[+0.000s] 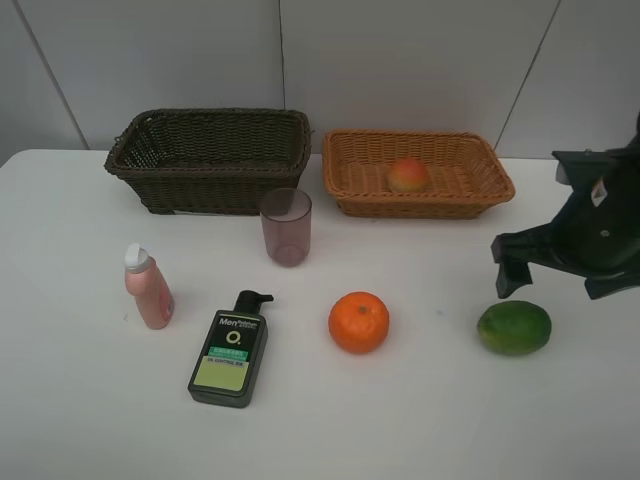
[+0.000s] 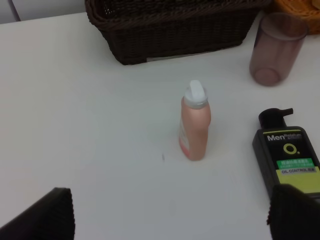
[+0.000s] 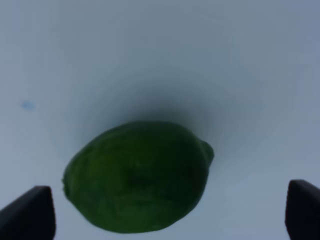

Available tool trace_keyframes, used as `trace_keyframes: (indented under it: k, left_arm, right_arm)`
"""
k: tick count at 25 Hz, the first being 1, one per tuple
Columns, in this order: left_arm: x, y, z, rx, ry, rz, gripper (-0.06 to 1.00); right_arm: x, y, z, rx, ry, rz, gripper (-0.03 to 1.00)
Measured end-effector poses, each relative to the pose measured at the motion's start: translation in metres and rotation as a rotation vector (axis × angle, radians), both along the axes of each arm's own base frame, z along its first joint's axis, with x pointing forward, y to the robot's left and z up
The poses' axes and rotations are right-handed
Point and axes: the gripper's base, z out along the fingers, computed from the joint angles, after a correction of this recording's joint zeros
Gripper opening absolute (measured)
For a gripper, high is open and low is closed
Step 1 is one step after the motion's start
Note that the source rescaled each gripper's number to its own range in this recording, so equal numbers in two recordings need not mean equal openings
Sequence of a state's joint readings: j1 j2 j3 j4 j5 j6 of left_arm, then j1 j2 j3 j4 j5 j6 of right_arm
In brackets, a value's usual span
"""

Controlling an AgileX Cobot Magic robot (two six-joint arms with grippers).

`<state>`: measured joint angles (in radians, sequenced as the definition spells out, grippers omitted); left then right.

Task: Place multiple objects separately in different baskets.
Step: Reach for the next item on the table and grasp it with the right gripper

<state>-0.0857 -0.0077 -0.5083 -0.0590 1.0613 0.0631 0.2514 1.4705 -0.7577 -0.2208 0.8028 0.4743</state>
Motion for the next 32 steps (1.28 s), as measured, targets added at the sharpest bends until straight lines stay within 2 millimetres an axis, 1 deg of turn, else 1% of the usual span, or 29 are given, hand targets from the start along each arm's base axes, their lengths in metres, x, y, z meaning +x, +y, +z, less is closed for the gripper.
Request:
trace_keyframes:
  k: [2, 5, 9, 14, 17, 22, 26, 28, 32]
  left_arm:
    - [0.000, 0.000, 0.000, 0.000, 0.000, 0.000, 1.00]
    - [0.000, 0.000, 0.000, 0.000, 0.000, 0.000, 1.00]
    - [0.000, 0.000, 0.000, 0.000, 0.000, 0.000, 1.00]
    - [0.000, 0.000, 0.000, 0.000, 0.000, 0.000, 1.00]
    - [0.000, 0.000, 0.000, 0.000, 0.000, 0.000, 1.00]
    - [0.000, 0.000, 0.000, 0.000, 0.000, 0.000, 1.00]
    - [0.000, 0.000, 0.000, 0.000, 0.000, 0.000, 1.00]
    - [0.000, 0.000, 0.000, 0.000, 0.000, 0.000, 1.00]
    - [0.000, 0.000, 0.000, 0.000, 0.000, 0.000, 1.00]
  right_arm:
    - [0.003, -0.003, -0.007, -0.010, 0.025, -0.012, 1.00]
    - [0.006, -0.002, -0.013, -0.001, 0.035, -0.019, 1.00]
    - [0.007, 0.005, -0.014, 0.053, 0.014, -0.037, 1.00]
    - [0.007, 0.009, -0.014, 0.106, 0.016, -0.091, 1.00]
    - [0.005, 0.009, -0.015, 0.127, 0.027, -0.175, 1.00]
    - [0.002, 0.012, -0.015, 0.178, 0.058, -0.366, 1.00]
    - [0.003, 0.014, -0.016, 0.218, 0.050, -0.502, 1.00]
    - [0.004, 0.014, -0.020, 0.221, 0.055, -0.552, 1.00]
    - [0.006, 0.016, -0.034, 0.213, 0.110, -0.607, 1.00]
